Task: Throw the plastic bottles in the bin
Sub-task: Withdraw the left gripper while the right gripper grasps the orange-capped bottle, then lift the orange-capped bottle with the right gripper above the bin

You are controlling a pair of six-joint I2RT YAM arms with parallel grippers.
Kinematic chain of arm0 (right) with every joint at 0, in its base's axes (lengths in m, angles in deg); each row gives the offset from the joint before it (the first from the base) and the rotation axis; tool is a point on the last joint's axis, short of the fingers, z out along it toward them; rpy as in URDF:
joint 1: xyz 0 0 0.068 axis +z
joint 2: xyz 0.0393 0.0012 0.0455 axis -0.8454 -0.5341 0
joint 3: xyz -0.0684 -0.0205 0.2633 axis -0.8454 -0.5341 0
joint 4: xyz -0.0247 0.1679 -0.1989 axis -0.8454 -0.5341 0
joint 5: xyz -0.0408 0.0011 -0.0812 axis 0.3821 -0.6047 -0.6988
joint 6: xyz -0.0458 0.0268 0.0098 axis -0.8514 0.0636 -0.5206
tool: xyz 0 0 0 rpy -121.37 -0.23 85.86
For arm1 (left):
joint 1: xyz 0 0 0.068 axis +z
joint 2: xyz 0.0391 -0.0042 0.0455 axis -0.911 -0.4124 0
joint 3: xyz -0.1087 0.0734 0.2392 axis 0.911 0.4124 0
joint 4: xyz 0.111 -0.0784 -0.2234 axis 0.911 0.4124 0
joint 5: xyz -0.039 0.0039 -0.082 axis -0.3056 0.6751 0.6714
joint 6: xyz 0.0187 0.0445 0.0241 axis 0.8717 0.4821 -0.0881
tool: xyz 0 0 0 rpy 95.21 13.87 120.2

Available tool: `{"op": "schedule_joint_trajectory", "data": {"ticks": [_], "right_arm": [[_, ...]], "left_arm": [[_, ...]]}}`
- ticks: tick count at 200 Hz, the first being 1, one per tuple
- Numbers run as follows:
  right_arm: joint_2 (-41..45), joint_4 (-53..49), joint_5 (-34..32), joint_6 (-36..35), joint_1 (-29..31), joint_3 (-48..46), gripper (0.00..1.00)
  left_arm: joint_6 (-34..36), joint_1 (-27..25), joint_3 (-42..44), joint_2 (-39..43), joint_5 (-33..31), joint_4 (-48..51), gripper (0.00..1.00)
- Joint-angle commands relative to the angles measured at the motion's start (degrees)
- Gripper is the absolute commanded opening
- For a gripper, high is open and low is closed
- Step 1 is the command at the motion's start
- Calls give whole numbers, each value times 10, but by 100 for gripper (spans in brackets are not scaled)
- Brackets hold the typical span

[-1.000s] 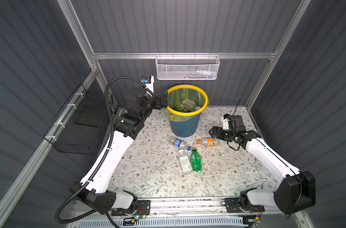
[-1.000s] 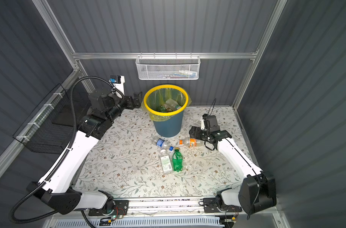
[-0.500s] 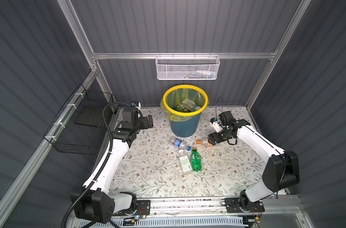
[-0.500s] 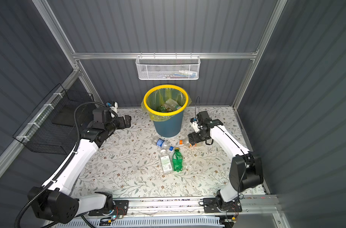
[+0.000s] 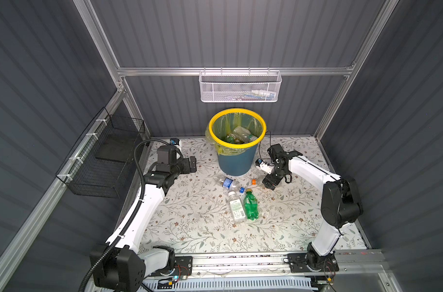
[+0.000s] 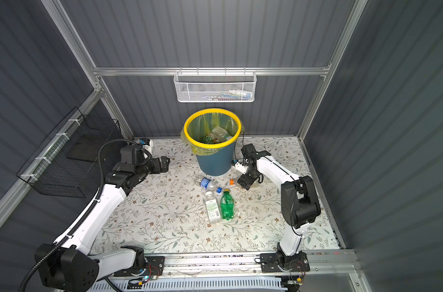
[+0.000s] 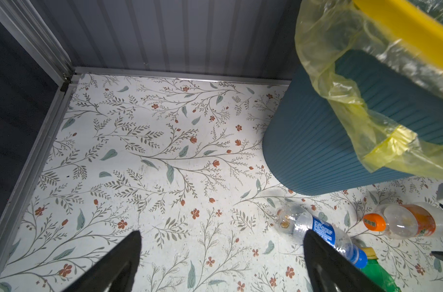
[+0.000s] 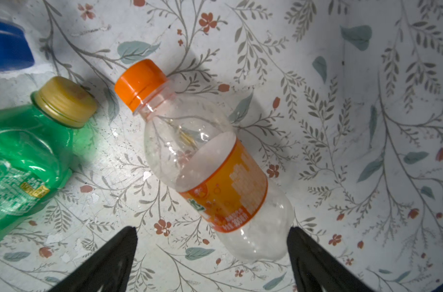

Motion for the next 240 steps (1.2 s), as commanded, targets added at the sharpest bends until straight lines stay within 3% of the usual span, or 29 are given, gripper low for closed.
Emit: {"op": "schedule_joint_trajectory", "data": {"ticks": [1, 56, 117, 190, 240], "right_arm": [[-30, 20, 4, -44, 3, -2, 94], [-77, 77, 13, -30, 10, -6, 89], [-46, 109, 37, 19, 12, -46, 65], [58, 193, 31, 116, 12, -136, 59], [174, 279, 47, 196, 1, -208, 58]], "left_arm": [[12, 5, 9, 2, 14, -2, 100], [-1, 7, 24, -11, 39, -13, 100], [-13, 7, 44, -28, 60, -38, 100], [-27, 6, 67, -30, 85, -84, 100], [-45, 6, 79, -27, 89, -87, 100]]}}
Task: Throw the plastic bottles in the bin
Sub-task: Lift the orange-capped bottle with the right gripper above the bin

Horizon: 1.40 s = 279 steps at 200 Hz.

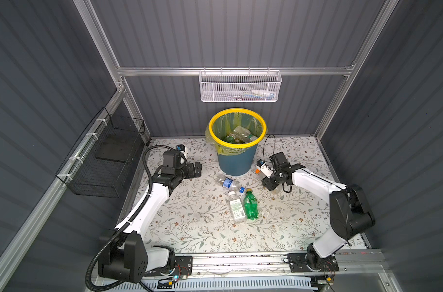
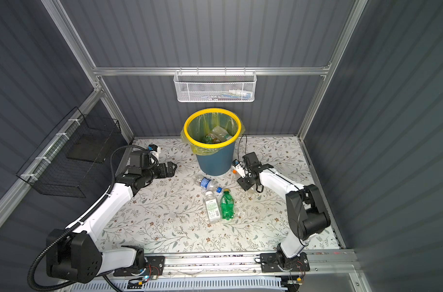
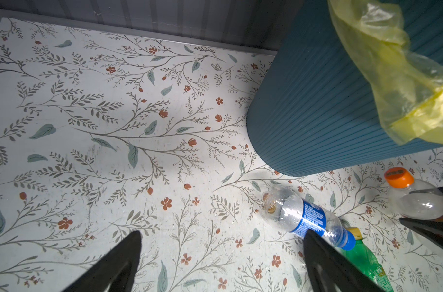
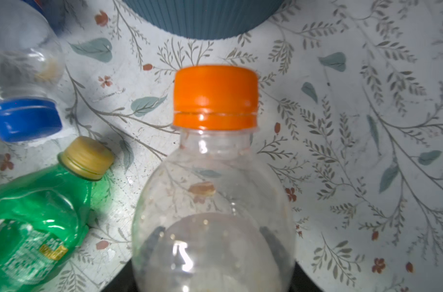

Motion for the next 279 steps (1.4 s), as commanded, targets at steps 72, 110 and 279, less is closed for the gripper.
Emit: {"op": "schedule_joint_trajectory", "data": {"ticks": [72, 110, 279], "right_arm": [[237, 156, -4, 158, -36, -112, 58], [359, 213, -19, 180, -49, -171, 59], [489, 357, 42, 197, -53, -59, 66]], "left_arm": [[-39, 3, 35, 24, 53, -41, 100], [-43, 2, 51, 50, 65, -51, 100], [-75, -78, 102, 86, 23, -71, 97]]}}
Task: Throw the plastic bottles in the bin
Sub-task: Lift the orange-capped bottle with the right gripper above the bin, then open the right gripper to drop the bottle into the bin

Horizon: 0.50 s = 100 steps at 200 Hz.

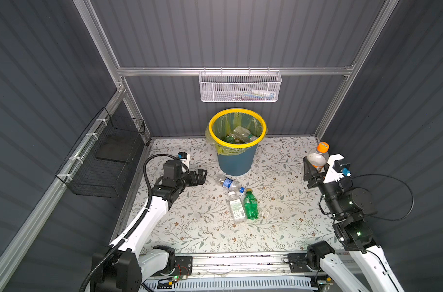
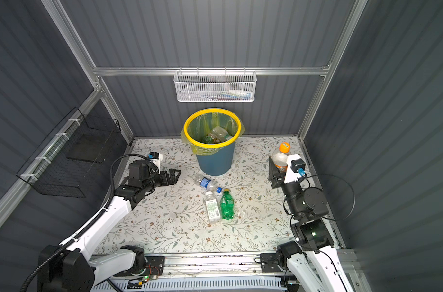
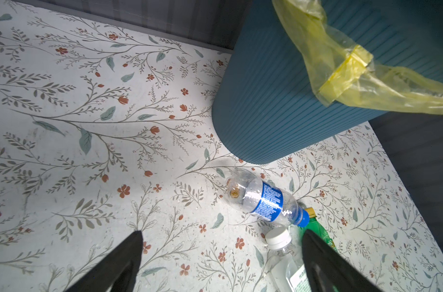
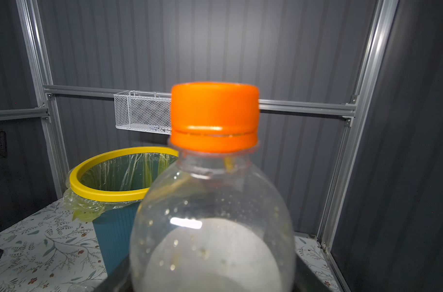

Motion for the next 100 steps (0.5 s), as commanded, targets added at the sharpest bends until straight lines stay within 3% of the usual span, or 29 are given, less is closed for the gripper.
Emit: {"op": "schedule_joint_trajectory", "data": {"ticks": [1, 25, 44, 53, 61, 71, 84, 100], "right_arm": [[-99, 70, 85, 40, -1, 92, 66], [-318, 44, 180, 86, 17, 286, 65], [-506, -154, 144, 9, 75, 526, 68], [-584, -272, 148, 10, 78, 650, 72], [-626, -339, 152, 27, 74, 721, 81], [-643, -350, 159, 46, 69, 737, 87], [-611, -279, 156, 76, 62, 665, 98], [-575, -226, 153, 105, 46, 600, 99]], "left_arm": [[-17, -30, 6, 4, -21, -11, 97], [-43, -65, 15, 5, -39, -19, 96], [-64, -83, 24, 20, -52, -16, 96], [-68, -94, 28, 31, -61, -7, 97], [-69, -104, 32, 42, -72, 3, 97], [-70, -111, 36, 54, -80, 14, 98], [-69, -112, 39, 66, -82, 27, 100], [-62, -112, 32, 71, -81, 46, 100]]}}
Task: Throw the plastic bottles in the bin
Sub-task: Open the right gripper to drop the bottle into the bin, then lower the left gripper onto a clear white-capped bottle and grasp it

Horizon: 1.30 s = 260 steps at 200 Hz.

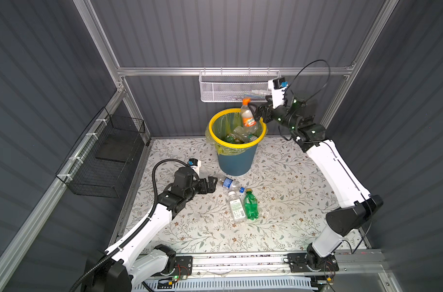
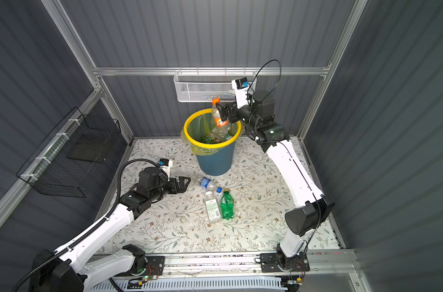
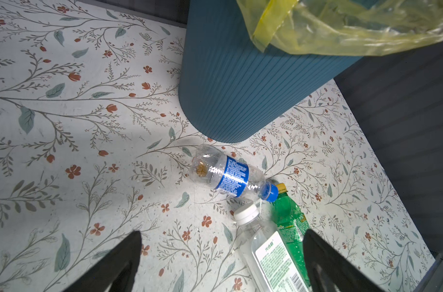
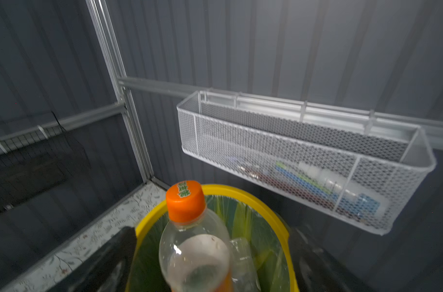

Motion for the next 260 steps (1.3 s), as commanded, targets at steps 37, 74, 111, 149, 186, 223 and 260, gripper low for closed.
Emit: {"op": "schedule_joint_trajectory", "data": {"ticks": [37, 74, 111, 149, 186, 223, 260], "right_arm": [[132, 10, -22, 78, -64, -142, 99], [161, -74, -119, 96, -84, -185, 99], [168, -141, -125, 146, -107, -250, 99], [216, -104, -98, 183, -130, -351, 99], [228, -94, -79, 206, -157, -386, 99], [227, -94, -77, 210, -162, -401, 99], [230, -84, -75, 215, -171, -420, 99]], "left_arm": [[-12, -9, -16, 5, -10, 64, 100], [-65, -71, 1, 1, -49, 64, 100], [-142, -171, -4, -49, -112, 70, 100], [-199, -241, -40, -141, -129, 88, 100], [-240, -254, -89, -243, -91, 87, 100], [-245, -255, -131, -311, -80, 107, 100], [-245, -255, -174, -363, -75, 133, 99]]}}
